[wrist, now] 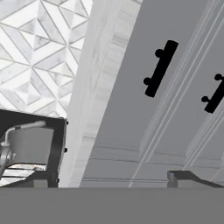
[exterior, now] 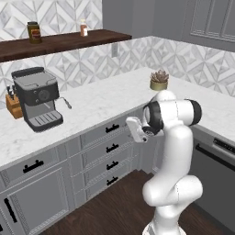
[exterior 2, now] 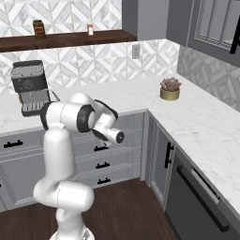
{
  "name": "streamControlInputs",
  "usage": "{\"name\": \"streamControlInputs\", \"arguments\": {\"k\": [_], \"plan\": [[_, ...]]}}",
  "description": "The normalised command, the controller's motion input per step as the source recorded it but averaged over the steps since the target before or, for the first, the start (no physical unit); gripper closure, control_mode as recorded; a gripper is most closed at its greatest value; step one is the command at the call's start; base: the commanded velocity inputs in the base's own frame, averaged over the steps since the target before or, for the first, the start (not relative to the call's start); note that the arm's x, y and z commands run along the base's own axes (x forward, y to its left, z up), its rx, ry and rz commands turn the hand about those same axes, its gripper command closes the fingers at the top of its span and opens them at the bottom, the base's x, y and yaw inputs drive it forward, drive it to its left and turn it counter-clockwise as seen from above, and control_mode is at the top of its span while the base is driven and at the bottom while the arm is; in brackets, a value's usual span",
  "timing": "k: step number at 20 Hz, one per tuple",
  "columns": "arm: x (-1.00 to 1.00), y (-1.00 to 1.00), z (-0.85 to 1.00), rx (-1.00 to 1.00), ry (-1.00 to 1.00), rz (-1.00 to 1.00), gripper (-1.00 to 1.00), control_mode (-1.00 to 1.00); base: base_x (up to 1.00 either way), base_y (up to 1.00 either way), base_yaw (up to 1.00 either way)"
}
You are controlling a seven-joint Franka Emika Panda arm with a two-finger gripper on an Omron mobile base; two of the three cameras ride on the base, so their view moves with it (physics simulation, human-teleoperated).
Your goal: Take a straw from the drawer in front and place it inside the glass cup on the dining counter.
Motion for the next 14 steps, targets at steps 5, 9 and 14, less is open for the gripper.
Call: {"name": "streamControlInputs", "arguments": {"k": [5, 9, 14], "plan": [[0.32, 0.07, -0.35, 0.0, 0.02, -0.01, -1.0, -1.0, 0.0, 0.0, 0.0], [0.37, 0.0, -0.12, 0.04, 0.0, 0.0, -1.0, -1.0, 0.0, 0.0, 0.0], [0.38, 0.02, -0.27, 0.03, 0.0, 0.0, -1.0, -1.0, 0.0, 0.0, 0.0]]}}
